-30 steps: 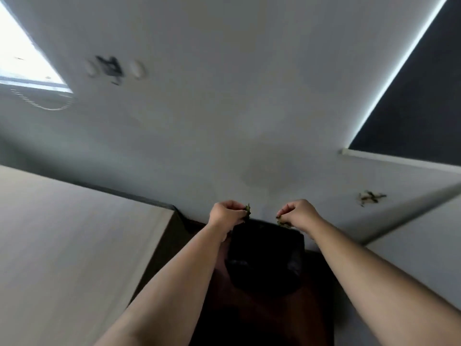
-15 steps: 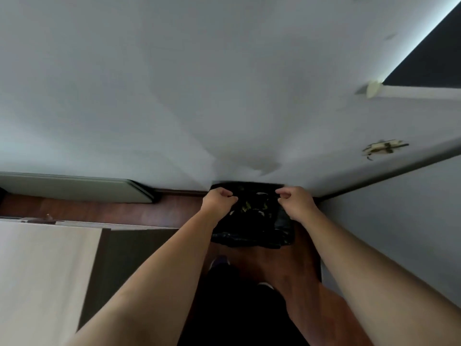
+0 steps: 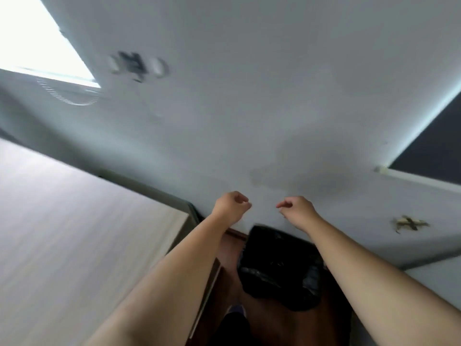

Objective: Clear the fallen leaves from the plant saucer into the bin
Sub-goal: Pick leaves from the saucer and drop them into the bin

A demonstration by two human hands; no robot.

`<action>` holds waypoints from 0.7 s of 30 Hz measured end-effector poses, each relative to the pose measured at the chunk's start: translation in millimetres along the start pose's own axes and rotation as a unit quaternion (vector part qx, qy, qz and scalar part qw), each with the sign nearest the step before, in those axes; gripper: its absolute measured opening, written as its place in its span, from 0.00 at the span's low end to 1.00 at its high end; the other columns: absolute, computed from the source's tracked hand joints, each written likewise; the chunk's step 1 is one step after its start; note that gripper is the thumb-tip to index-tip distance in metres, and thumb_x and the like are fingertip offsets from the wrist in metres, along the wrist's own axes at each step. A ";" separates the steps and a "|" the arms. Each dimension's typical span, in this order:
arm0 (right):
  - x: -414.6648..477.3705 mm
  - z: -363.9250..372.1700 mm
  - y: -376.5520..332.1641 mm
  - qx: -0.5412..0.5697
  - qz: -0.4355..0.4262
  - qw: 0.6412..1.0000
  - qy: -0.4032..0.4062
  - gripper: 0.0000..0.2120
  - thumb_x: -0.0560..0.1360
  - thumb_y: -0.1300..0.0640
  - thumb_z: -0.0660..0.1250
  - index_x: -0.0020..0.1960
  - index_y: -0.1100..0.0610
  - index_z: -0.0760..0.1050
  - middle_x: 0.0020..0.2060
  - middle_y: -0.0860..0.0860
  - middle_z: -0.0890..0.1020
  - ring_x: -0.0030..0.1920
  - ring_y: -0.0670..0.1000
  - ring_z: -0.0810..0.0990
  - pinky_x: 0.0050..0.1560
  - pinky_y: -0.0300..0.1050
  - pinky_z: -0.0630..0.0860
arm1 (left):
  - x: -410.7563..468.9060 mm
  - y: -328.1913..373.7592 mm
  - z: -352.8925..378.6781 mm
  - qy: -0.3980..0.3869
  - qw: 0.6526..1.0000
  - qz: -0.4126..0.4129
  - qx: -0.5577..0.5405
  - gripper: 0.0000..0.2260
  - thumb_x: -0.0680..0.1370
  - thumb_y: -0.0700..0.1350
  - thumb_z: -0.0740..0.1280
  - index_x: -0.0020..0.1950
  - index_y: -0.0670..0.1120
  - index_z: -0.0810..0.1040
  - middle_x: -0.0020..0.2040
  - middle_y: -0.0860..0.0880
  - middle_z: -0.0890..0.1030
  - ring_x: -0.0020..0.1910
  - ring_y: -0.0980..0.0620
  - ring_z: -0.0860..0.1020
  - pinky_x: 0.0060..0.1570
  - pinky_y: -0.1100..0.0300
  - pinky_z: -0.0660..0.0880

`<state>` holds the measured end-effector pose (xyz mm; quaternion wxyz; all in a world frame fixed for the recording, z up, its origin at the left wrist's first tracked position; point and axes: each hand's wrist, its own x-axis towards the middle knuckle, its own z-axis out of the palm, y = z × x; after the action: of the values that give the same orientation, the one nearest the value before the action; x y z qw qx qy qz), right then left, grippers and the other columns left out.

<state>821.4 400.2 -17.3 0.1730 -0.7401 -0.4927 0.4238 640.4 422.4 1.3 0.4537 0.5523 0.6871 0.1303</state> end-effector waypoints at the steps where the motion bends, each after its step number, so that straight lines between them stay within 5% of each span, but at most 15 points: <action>1: -4.9 8.1 -19.0 -0.009 -0.026 0.999 -0.017 0.09 0.73 0.63 0.64 0.47 0.54 0.82 0.52 0.56 0.84 0.55 0.56 0.81 0.54 0.38 0.71 | -15.7 -4.5 -20.1 0.025 1.000 0.002 -0.007 0.12 0.76 0.48 0.69 0.56 0.45 0.80 0.56 0.46 0.82 0.56 0.46 0.79 0.50 0.62 0.72; 7: -54.2 90.5 -141.8 -0.066 -0.186 0.974 -0.113 0.08 0.72 0.61 0.65 0.39 0.50 0.78 0.41 0.53 0.83 0.47 0.54 0.82 0.47 0.40 0.73 | -113.2 -73.8 -141.5 0.178 0.980 -0.038 -0.082 0.10 0.76 0.46 0.68 0.55 0.44 0.80 0.55 0.45 0.83 0.45 0.52 0.76 0.45 0.63 0.70; 14: -171.9 246.4 -248.4 -0.155 -0.345 0.885 -0.270 0.09 0.72 0.62 0.64 0.39 0.50 0.79 0.43 0.57 0.85 0.39 0.51 0.80 0.30 0.37 0.71 | -262.3 -226.6 -228.1 0.380 0.893 -0.162 -0.177 0.07 0.75 0.45 0.68 0.50 0.45 0.81 0.45 0.47 0.81 0.44 0.52 0.76 0.45 0.63 0.71; 17: -225.1 304.3 -273.1 -0.187 -0.387 0.843 -0.323 0.09 0.73 0.63 0.63 0.42 0.53 0.80 0.43 0.57 0.84 0.39 0.51 0.79 0.25 0.32 0.70 | -317.0 -284.8 -246.2 0.416 0.866 -0.200 -0.192 0.02 0.75 0.44 0.68 0.47 0.47 0.79 0.42 0.49 0.78 0.43 0.52 0.75 0.41 0.63 0.70; 21: -285.4 380.9 -296.9 -0.236 -0.435 0.790 -0.361 0.11 0.71 0.62 0.62 0.39 0.48 0.79 0.39 0.52 0.82 0.42 0.54 0.82 0.31 0.36 0.73 | -375.7 -364.6 -274.8 0.441 0.842 -0.263 -0.163 0.04 0.73 0.43 0.68 0.46 0.48 0.80 0.45 0.47 0.82 0.47 0.48 0.79 0.46 0.61 0.75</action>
<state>300.3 223.6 91.8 -0.0316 -0.2582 -0.8742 0.4100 187.7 51.5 85.8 0.2035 0.1526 0.9031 0.3459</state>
